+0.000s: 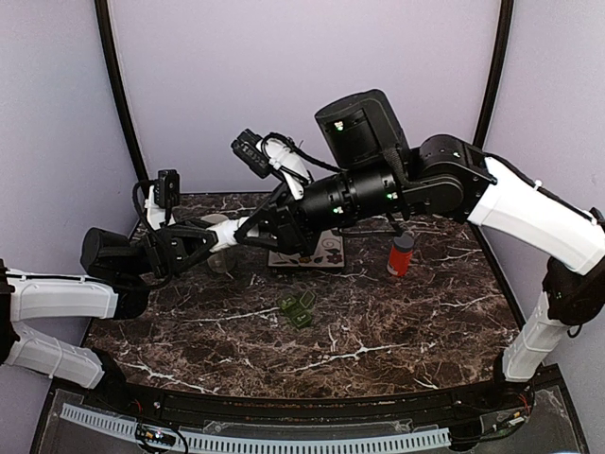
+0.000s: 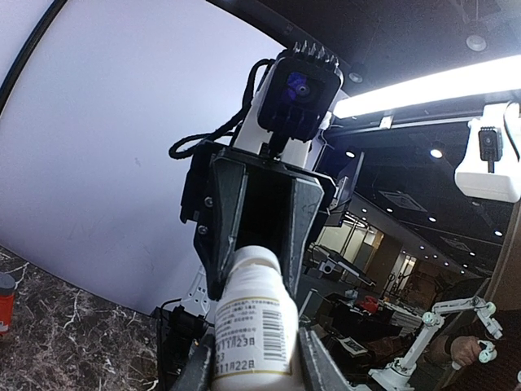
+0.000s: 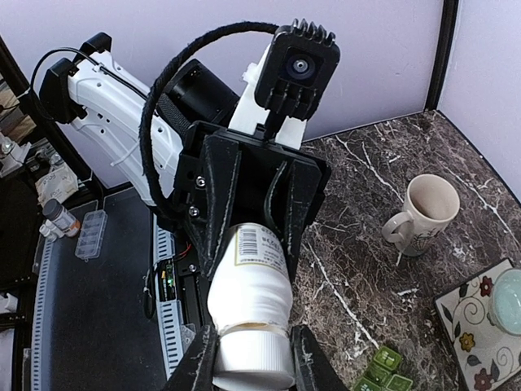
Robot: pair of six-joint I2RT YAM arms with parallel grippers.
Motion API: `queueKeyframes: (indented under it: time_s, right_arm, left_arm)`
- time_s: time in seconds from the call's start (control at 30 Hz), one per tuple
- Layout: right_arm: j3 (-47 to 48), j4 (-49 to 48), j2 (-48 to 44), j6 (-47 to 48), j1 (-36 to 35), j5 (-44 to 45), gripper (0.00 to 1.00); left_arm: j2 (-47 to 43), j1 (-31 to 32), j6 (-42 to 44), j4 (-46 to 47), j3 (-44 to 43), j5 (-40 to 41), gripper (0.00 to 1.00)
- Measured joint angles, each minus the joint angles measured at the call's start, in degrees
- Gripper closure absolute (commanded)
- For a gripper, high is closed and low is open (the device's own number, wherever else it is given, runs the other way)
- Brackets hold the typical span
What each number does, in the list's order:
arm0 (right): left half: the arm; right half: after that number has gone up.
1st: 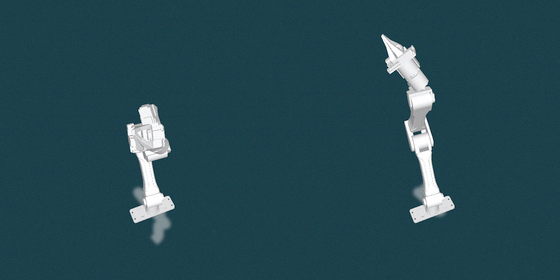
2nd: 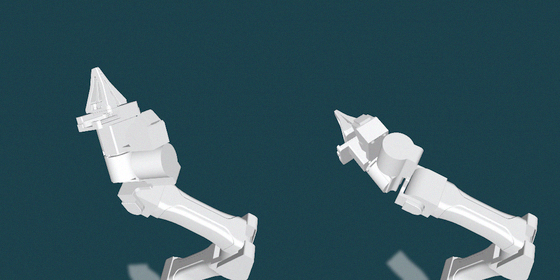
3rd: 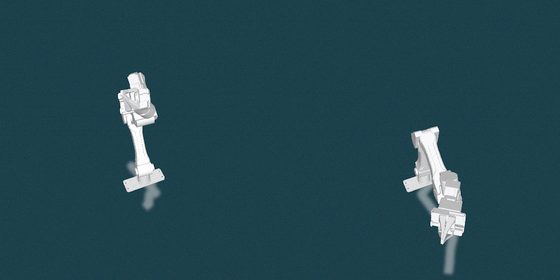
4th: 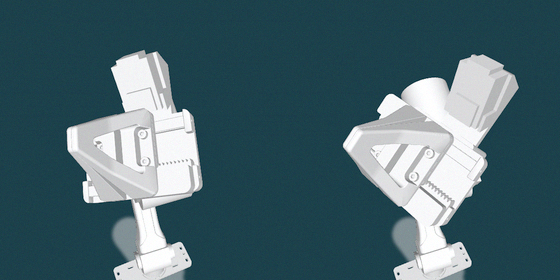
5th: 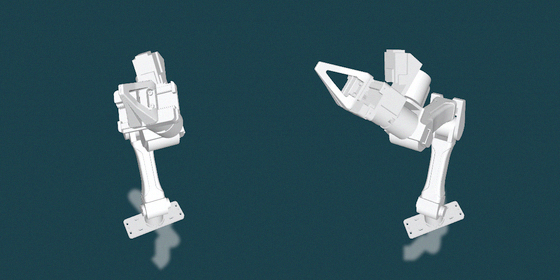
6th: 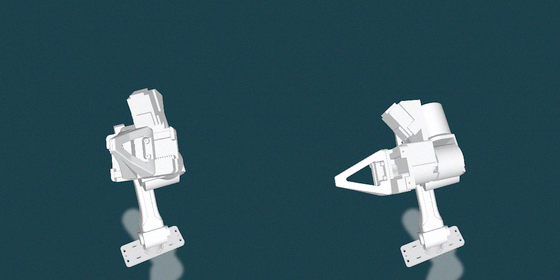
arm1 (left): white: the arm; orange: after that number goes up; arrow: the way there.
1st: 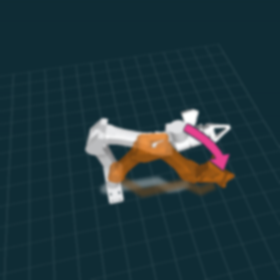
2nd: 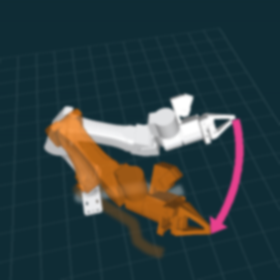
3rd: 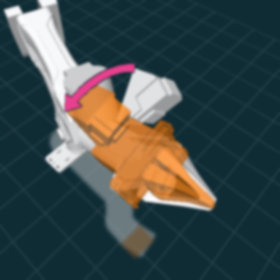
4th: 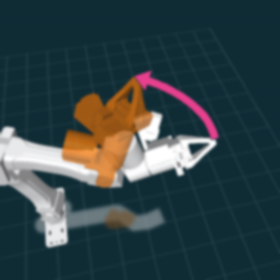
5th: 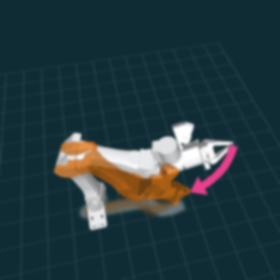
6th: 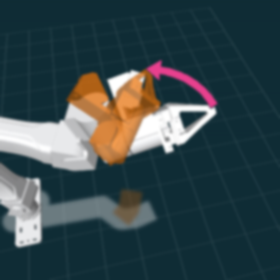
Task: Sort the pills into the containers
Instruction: Close the lid of the pill bottle on the pill bottle.
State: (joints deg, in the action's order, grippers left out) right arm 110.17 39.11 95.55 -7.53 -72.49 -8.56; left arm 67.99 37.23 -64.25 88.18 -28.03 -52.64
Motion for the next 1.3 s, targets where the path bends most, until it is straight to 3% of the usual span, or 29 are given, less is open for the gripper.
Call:
queueKeyframes:
  time_s: [1.3]
  right_arm:
    - [3.85,5.66,1.75,1.51,-0.98,-0.39,0.9]
  left_arm:
    - [0.31,-0.37,1.49,-3.13,-2.08,-4.72,1.0]
